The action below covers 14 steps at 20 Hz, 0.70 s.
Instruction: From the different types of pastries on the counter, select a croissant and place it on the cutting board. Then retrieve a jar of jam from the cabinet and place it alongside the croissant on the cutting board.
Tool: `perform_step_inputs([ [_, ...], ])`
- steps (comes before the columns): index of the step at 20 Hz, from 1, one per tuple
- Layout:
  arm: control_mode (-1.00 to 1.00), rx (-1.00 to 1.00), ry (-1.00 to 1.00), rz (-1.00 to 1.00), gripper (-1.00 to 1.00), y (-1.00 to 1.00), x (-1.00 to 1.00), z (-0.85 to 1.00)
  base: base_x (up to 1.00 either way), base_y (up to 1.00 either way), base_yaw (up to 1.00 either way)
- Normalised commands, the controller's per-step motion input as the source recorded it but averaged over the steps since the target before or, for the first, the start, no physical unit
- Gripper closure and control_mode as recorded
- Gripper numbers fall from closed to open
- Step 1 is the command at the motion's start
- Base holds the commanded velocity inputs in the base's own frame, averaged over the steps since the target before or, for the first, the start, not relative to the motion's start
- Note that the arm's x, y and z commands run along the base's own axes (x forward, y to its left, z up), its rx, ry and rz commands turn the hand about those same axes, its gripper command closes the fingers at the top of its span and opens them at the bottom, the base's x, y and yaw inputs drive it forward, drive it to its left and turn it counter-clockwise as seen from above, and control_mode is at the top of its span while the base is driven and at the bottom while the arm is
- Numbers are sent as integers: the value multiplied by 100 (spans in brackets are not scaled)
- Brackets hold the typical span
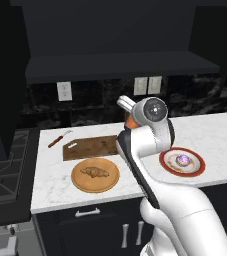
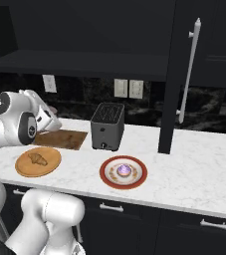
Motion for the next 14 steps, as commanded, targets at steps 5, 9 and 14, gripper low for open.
perform_step_inputs([
  [5, -100, -4, 11, 5, 100, 28, -38, -73, 0, 0, 0],
  [9, -100, -4, 6, 5, 100, 3, -16, -64, 0, 0, 0],
  [14, -100, 0, -1, 0, 100, 0, 66, -2, 0, 0, 0],
])
